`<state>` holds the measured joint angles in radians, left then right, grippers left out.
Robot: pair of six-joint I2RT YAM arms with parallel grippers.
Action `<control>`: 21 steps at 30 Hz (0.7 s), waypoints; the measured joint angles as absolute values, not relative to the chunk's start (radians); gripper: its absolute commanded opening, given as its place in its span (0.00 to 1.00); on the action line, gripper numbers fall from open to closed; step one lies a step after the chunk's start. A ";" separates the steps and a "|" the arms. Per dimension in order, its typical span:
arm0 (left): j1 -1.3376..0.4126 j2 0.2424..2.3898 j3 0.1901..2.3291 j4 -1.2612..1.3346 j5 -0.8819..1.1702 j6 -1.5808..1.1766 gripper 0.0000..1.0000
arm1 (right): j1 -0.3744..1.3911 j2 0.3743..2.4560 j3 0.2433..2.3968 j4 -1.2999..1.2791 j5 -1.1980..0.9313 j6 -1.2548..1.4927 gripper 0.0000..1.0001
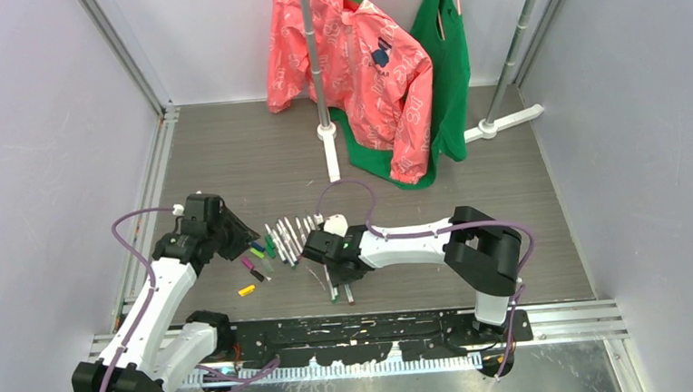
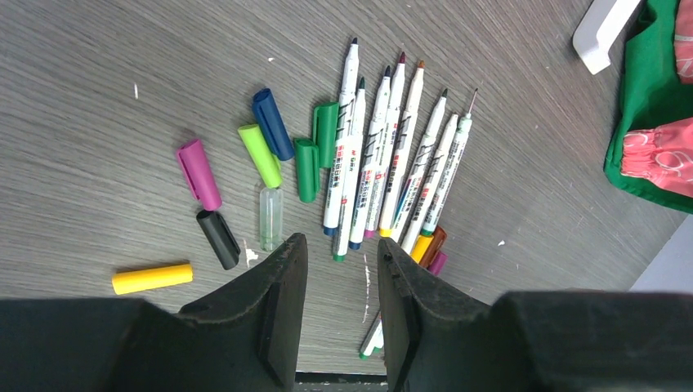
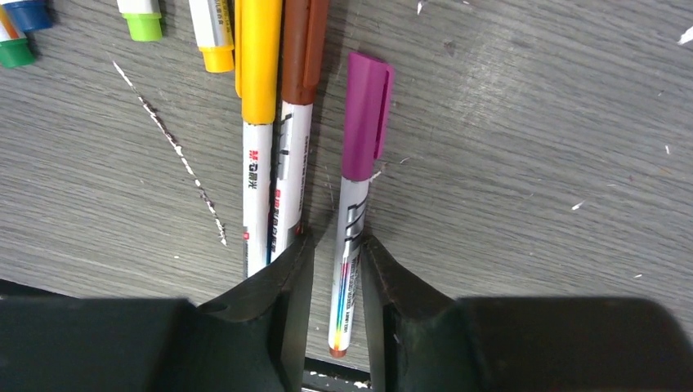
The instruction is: Open the pen caps
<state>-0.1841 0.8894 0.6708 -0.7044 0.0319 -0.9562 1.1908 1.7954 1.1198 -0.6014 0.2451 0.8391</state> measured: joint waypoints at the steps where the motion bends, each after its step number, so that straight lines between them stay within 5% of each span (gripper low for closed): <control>1: -0.184 0.892 0.671 -0.704 0.032 -0.956 0.38 | 1.191 1.796 1.119 -0.599 0.243 0.845 0.28; 8: -0.184 0.889 0.673 -0.709 0.035 -0.952 0.38 | 1.201 1.795 1.103 -0.568 0.242 0.893 0.01; 21: -0.184 0.824 0.689 -0.705 0.117 -0.939 0.39 | 1.222 1.786 1.126 -0.645 0.250 0.889 0.01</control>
